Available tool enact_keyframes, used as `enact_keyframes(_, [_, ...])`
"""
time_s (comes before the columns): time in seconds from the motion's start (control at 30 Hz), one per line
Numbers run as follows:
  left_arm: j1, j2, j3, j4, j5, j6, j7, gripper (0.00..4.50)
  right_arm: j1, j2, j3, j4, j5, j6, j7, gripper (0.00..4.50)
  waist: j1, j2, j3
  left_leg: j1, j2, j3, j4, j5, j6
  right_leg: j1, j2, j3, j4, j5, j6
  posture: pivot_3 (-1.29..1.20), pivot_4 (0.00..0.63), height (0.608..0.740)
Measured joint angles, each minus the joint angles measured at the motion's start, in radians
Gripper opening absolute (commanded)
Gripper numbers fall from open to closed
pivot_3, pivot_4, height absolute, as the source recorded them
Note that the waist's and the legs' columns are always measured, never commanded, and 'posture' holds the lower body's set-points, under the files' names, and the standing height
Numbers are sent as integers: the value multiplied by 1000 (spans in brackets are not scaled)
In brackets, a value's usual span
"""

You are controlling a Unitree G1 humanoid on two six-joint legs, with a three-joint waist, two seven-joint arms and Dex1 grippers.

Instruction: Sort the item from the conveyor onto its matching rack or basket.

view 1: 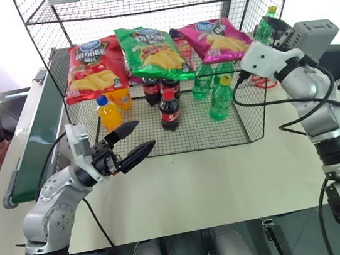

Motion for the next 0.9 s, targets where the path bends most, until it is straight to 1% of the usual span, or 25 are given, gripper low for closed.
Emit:
enact_keyframes(0.07, [1,0,-1,0,1,0,1,4500,5,5,-33,-28,115,32,101,4444,1,0,0,0,0,0,0,0,0,0,0,0,0,0,0,0,150,737])
enact_keyframes(0.17, [1,-3,-1,0,1,-1,3,4500,16,-10,-52,-49,203,51,187,4444,1,0,0,0,0,0,0,0,0,0,0,0,0,0,0,0,150,737])
enact_keyframes(0.27, [1,-4,-1,0,1,-1,3,4500,16,-33,-62,-56,249,65,249,4444,1,0,0,0,0,0,0,0,0,0,0,0,0,0,0,0,150,737])
enact_keyframes(0.47, [-1,-4,-2,0,2,-1,1,4500,23,-38,-93,-84,411,168,388,4444,1,0,0,0,0,0,0,0,0,0,0,0,0,0,0,0,150,737])
enact_keyframes(0.63, [-1,-4,-3,0,4,0,1,4500,14,-40,-111,-84,486,192,434,4444,2,0,0,0,0,0,0,0,0,0,0,0,0,0,0,0,150,737])
enact_keyframes(0.9, [0,-4,-4,0,20,-1,0,4500,14,-40,-129,-120,570,137,464,4444,3,0,0,0,0,0,0,0,0,0,0,0,0,0,0,0,150,737])
